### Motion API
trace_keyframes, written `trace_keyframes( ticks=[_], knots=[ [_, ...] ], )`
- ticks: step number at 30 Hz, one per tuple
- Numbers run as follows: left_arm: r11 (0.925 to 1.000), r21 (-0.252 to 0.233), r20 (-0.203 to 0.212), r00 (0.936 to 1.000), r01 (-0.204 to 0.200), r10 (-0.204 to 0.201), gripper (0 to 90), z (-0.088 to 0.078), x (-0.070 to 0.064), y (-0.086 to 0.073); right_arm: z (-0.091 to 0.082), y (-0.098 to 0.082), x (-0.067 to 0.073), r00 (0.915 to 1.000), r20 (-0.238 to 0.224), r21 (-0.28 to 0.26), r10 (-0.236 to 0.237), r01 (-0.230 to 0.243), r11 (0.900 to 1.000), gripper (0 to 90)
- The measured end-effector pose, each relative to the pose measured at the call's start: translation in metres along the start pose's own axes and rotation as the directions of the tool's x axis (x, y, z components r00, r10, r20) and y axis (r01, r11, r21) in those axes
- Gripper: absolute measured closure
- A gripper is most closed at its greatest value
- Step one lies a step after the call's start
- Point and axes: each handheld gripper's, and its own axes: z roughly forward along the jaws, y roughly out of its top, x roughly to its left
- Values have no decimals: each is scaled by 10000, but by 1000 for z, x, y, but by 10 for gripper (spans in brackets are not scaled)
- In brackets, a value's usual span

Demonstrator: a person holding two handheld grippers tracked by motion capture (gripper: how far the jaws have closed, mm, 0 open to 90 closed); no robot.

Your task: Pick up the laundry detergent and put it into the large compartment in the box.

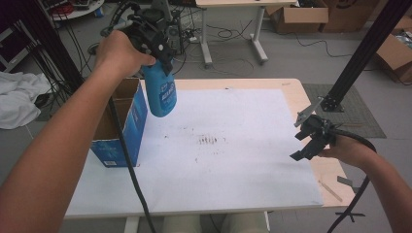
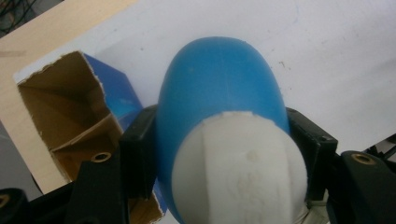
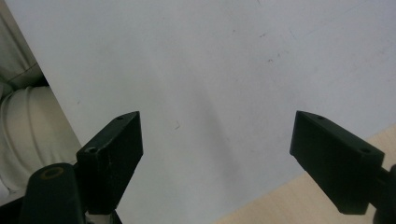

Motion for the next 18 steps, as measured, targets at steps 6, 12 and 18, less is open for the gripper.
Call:
trace_keyframes(
  ticks=[6,12,18],
  knots=[
    [9972,-179,-13,9974,722,-723,380,-6,11,3,5,4,0,9999,-68,17,-121,121,9999,169],
    [9910,-399,-209,9914,1279,-1288,380,-13,21,1,5,4,-1,9999,-89,2,-134,135,9999,169],
    [9798,-755,-418,9812,1849,-1884,381,-26,35,-8,6,3,-2,9999,-93,-37,-146,145,9999,169]
  ],
)
